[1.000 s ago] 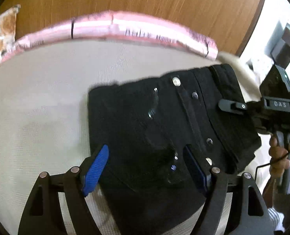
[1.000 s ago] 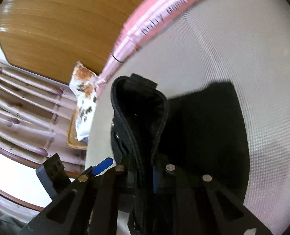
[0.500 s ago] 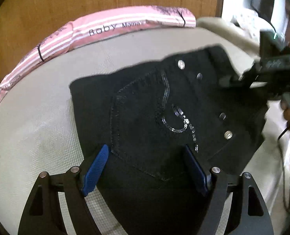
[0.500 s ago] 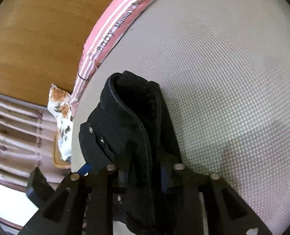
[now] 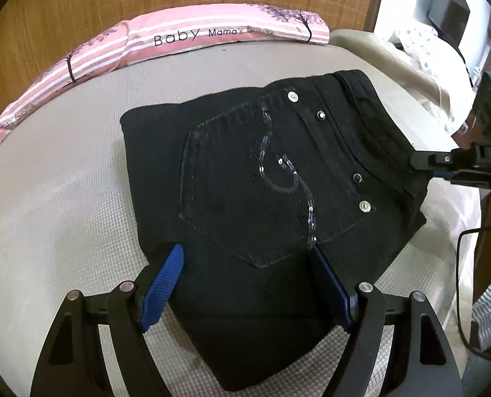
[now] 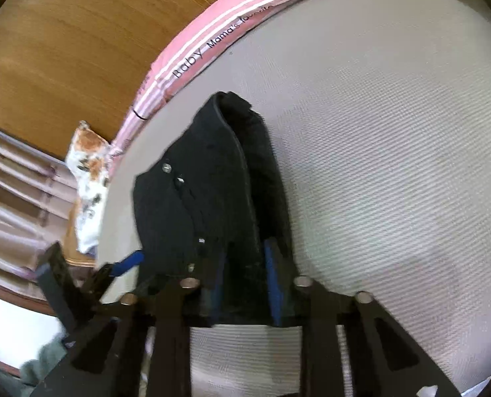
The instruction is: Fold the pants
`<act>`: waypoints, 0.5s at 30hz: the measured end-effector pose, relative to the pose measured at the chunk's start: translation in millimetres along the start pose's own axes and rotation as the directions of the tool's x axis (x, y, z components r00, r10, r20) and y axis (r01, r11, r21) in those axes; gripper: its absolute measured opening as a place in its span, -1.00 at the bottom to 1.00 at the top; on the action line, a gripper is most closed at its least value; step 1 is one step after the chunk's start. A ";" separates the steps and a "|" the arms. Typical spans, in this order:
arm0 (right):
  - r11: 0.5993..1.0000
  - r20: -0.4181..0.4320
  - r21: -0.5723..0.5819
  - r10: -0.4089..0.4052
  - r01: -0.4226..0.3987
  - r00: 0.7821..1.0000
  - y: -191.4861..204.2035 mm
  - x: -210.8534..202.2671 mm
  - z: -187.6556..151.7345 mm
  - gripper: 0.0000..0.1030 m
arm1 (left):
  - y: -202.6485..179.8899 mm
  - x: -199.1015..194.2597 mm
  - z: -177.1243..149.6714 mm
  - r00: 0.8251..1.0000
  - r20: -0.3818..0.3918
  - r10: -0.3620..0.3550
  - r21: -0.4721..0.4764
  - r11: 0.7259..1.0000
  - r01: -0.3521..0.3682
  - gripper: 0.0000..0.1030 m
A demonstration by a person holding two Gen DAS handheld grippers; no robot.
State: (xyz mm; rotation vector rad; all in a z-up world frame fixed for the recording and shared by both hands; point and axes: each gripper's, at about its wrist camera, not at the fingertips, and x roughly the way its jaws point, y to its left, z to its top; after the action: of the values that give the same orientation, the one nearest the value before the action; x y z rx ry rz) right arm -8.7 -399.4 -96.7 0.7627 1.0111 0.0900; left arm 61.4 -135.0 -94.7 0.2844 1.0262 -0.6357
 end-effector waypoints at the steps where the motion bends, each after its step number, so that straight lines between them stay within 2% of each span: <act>1: 1.000 0.003 0.008 -0.002 0.002 1.000 -0.8 -0.4 -0.1 -0.73 | -0.5 -0.6 -0.4 1.000 -0.003 0.006 -0.005 1.000 -0.006 0.51; 9: 1.000 0.072 -0.014 -0.005 0.006 0.997 11.5 -25.2 -10.7 -0.80 | -4.4 -12.7 -5.3 0.998 -0.021 0.053 -0.018 0.998 -0.053 0.51; 15: 0.997 0.050 -0.022 -0.072 0.073 0.996 4.4 -11.7 -16.6 -0.81 | -4.4 -12.8 -16.2 0.994 -0.053 0.099 -0.018 0.995 -0.101 0.51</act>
State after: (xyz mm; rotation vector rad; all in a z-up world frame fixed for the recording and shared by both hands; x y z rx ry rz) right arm -27.1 -392.0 -90.5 0.7029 0.9885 0.0200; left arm 42.7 -125.7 -91.5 0.3338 1.0608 -0.5294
